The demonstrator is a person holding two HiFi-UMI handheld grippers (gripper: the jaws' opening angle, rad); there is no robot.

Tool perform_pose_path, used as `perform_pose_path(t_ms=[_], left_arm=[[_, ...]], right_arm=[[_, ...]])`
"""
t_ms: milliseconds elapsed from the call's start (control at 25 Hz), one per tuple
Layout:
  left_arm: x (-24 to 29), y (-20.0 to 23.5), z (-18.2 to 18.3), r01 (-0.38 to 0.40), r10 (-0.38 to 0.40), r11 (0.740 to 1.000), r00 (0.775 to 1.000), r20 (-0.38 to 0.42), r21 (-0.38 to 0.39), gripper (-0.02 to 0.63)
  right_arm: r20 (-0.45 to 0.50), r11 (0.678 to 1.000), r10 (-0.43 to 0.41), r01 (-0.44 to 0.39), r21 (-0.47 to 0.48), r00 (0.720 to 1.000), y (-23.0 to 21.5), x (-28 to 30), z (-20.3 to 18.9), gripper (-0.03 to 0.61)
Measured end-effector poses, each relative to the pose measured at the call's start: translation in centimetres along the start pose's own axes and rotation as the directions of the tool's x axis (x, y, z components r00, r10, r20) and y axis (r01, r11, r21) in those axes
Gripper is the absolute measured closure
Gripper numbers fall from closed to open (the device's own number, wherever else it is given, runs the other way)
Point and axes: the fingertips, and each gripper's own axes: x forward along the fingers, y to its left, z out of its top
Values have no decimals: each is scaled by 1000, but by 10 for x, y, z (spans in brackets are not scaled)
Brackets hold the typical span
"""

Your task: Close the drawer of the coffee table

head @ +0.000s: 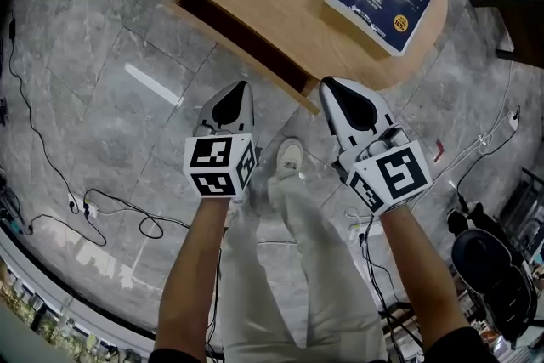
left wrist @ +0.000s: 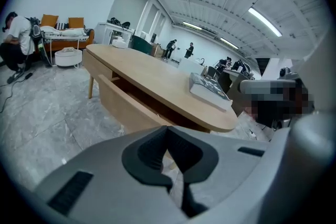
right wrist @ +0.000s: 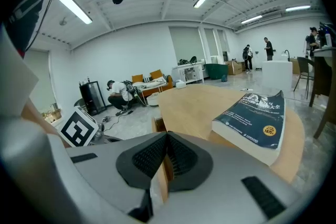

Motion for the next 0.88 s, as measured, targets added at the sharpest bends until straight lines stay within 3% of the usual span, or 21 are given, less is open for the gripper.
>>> perform_pose_path(t_ms=[160, 760, 880], left_arm=[[12, 4, -4, -11, 11, 1000, 1000, -1, -3, 615], [45, 15, -13, -37, 43, 994, 997, -58, 98, 615], [48, 17, -13, -39, 44, 996, 998, -54, 83, 615]], right_arm=[[-1, 1000, 2, -2, -28, 1000, -3, 4, -4, 560], [-14, 1000, -13, 13, 0, 1000, -19, 3, -17, 560], [-15, 1000, -16, 16, -1, 1000, -21, 4, -19, 560]])
